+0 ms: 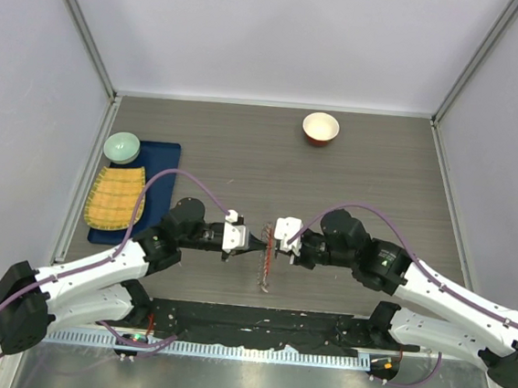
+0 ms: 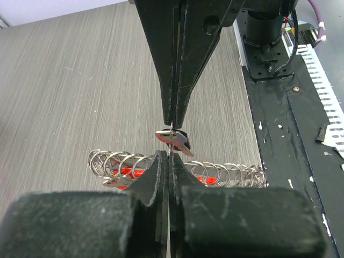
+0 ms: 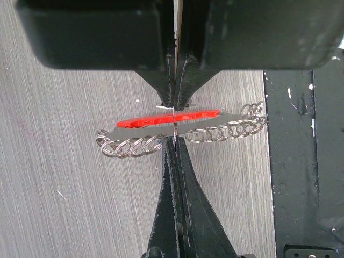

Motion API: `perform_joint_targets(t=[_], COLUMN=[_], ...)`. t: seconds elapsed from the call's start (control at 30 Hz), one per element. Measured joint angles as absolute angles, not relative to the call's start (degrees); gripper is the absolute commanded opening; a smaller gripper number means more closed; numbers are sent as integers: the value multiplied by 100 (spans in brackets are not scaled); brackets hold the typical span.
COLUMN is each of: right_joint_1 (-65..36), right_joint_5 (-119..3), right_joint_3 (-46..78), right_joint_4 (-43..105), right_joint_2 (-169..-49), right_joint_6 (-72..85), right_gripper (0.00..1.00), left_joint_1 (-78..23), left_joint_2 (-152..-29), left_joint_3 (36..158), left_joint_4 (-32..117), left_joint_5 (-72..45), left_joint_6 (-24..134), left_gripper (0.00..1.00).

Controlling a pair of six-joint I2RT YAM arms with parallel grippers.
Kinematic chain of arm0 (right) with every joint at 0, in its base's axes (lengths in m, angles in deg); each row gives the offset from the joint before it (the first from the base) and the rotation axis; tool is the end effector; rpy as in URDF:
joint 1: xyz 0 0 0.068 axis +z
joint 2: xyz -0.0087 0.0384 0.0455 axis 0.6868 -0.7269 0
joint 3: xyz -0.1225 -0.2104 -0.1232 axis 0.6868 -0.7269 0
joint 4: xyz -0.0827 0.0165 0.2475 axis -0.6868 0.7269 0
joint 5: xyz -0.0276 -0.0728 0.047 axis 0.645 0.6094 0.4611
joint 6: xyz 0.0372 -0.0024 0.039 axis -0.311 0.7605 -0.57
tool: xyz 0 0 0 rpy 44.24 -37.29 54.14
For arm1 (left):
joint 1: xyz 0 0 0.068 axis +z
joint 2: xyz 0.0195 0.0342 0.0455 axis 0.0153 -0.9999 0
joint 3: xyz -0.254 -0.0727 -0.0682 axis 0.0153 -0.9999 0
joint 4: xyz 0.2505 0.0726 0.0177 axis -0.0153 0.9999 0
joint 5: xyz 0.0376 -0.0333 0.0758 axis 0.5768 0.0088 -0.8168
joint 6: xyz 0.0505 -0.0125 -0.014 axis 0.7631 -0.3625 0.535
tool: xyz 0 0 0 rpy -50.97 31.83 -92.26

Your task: Put the keys on the keyring

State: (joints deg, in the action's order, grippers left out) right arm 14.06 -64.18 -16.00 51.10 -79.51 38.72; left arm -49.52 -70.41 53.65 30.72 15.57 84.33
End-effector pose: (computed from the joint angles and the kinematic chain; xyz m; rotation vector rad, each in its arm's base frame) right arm 0.1016 0.1751 0.2926 -1.5122 1.4830 0.5946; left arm 0.1266 -0.1766 0.2537 1.3845 1.2153 -0.9593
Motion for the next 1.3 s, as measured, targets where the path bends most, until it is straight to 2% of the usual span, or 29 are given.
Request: perform_joint_targets(t=[1.3], right_joint_1=[1432], right_joint_5=[-6423], right_joint_3=[-1611], right_joint_4=[5112], right_joint_2=[-7997], right_joint_6=[3874], right_gripper=[1], left_joint_1=[-4950], left_joint_2=[-7065], left_joint_3=[5367], left_joint_4=[3070], left_joint_5=[1564], left_joint_6=[8411], left_gripper=[0])
